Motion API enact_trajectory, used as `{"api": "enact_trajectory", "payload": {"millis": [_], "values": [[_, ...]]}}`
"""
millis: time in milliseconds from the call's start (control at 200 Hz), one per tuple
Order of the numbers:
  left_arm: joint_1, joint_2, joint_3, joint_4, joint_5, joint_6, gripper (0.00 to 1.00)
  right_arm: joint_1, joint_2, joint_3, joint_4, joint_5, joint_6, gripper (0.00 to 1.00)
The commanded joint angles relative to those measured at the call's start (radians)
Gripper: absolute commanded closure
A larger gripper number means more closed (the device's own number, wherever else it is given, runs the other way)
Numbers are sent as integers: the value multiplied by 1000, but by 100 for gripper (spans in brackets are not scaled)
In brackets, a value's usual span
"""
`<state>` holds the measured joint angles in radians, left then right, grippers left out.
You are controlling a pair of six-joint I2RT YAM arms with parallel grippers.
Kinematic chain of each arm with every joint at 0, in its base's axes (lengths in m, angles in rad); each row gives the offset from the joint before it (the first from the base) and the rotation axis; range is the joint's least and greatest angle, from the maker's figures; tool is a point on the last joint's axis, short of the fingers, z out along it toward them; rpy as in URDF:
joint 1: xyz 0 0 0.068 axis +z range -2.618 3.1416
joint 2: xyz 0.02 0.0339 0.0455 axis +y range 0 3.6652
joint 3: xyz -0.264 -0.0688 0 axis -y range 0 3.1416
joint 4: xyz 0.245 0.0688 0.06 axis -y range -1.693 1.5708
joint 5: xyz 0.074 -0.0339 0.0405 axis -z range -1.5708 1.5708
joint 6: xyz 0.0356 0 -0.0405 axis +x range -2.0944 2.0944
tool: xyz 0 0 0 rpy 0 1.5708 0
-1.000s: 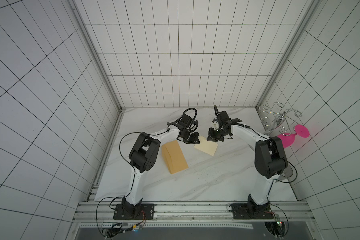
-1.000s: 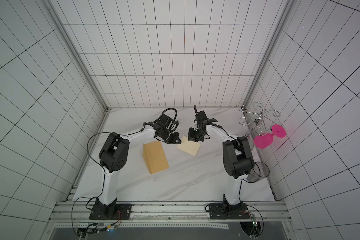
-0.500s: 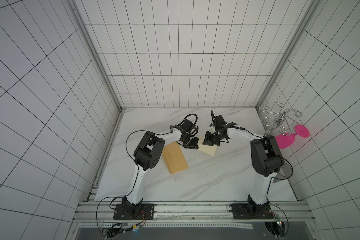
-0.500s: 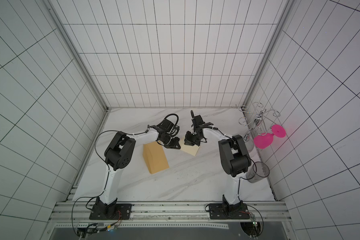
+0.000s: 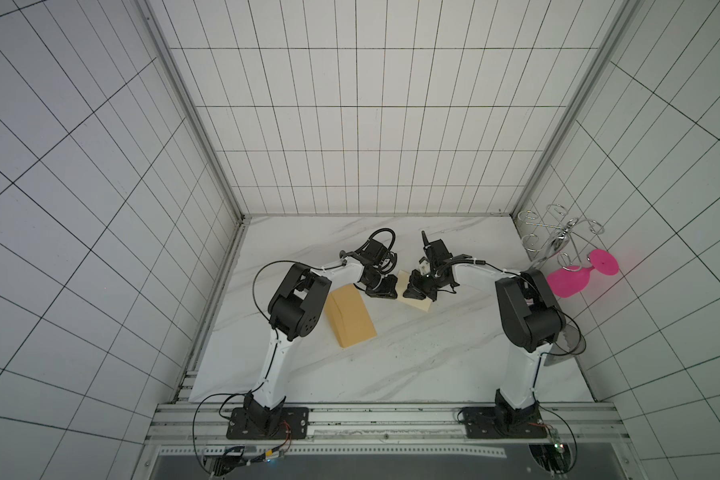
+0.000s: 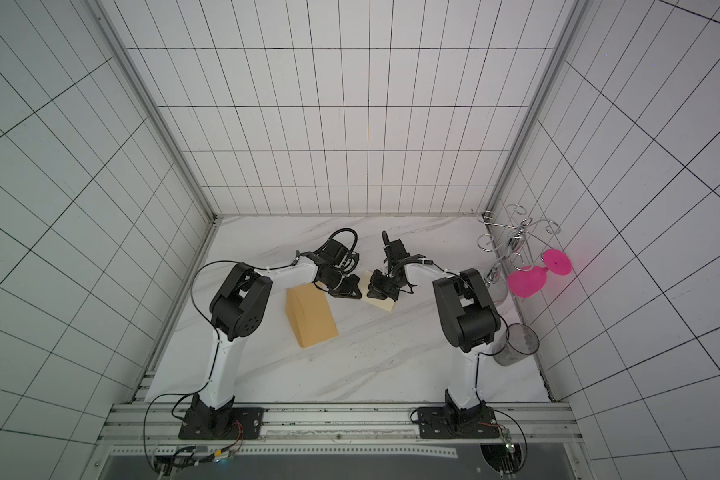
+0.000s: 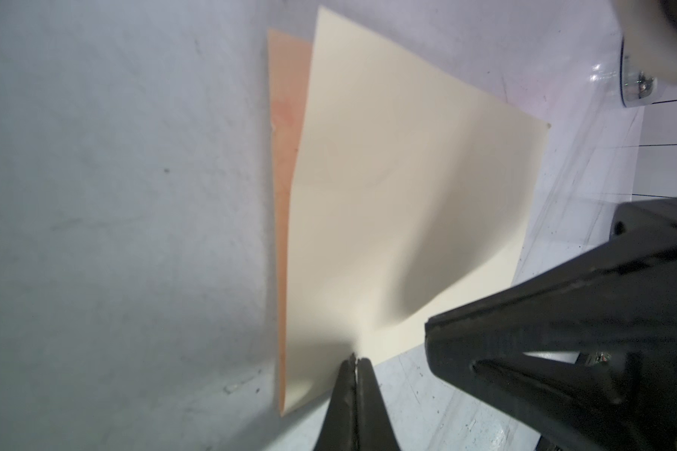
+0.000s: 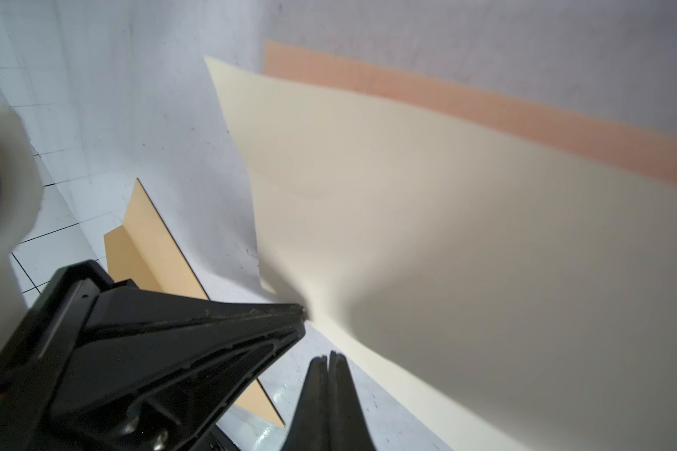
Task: Fold the letter paper in half and place it into the envelope
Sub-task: Fold the letter paper at the center of the board.
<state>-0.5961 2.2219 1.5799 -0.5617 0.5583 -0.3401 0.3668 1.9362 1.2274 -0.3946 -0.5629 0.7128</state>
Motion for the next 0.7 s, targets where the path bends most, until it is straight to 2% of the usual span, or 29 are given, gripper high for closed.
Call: {"api": "enact_trajectory", "payload": {"millis": [0, 455, 695], "values": [[-7, 39, -24, -12, -41, 11, 100, 17, 31, -13, 39, -21, 40, 100], [-6, 33, -27, -20, -63, 12, 100, 35, 37, -83, 62, 9, 57, 100], [-7, 16, -43, -18, -65, 11, 100, 2, 32, -144, 70, 32, 52, 100]]}}
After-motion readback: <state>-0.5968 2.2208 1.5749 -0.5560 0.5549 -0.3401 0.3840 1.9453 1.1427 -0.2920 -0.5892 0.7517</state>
